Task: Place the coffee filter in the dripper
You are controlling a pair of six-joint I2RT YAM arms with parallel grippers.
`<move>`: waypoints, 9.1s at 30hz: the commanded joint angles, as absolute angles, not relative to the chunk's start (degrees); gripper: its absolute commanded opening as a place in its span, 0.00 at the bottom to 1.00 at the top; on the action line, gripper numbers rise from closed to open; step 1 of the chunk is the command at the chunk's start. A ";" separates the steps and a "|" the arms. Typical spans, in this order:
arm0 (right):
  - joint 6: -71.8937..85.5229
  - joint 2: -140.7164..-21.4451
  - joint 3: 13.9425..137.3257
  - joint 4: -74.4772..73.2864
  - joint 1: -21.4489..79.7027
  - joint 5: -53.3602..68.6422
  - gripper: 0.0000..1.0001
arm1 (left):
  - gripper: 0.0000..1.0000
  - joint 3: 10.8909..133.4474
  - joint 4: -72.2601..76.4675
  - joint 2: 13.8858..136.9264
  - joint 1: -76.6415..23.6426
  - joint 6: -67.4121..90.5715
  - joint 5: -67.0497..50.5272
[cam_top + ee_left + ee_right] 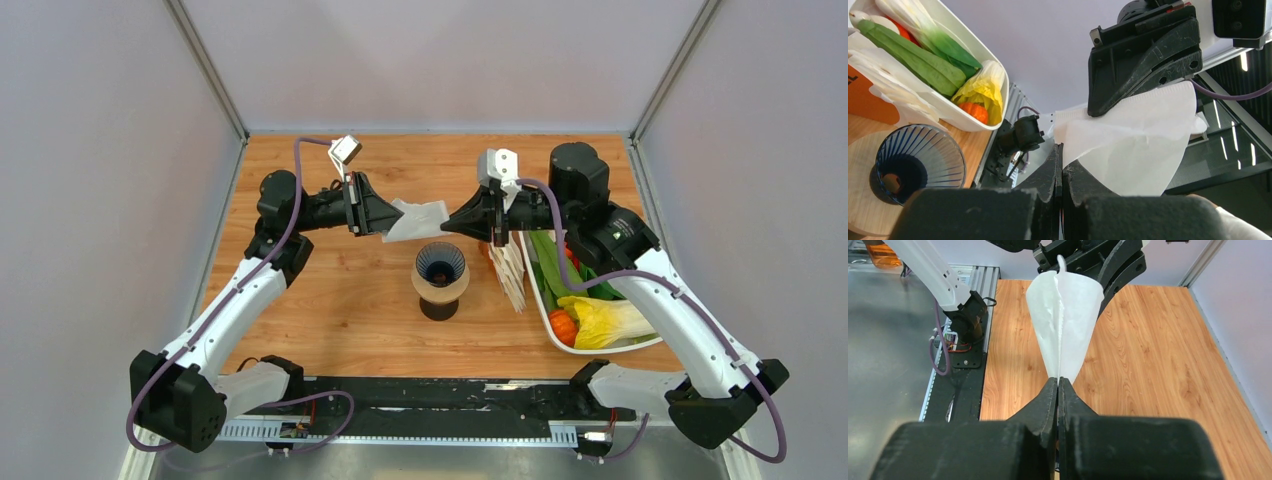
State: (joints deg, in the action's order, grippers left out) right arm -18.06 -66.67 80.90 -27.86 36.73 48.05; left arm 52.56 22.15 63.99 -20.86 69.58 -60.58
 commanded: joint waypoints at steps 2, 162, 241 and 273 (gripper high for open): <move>-20.46 -66.27 81.09 -29.63 37.00 48.43 0.07 | 0.00 54.74 24.27 62.79 -20.53 69.91 -61.17; -20.34 -61.63 78.04 -17.53 35.33 57.58 0.00 | 0.75 100.52 -63.27 67.42 -32.27 -35.88 -47.09; 4.20 -76.94 104.14 -20.76 24.25 57.61 0.74 | 0.07 85.00 -29.36 61.32 -34.38 -3.99 -51.36; 28.44 -76.52 82.65 30.09 42.85 25.64 0.73 | 0.00 74.21 37.83 68.21 -22.54 57.40 -54.10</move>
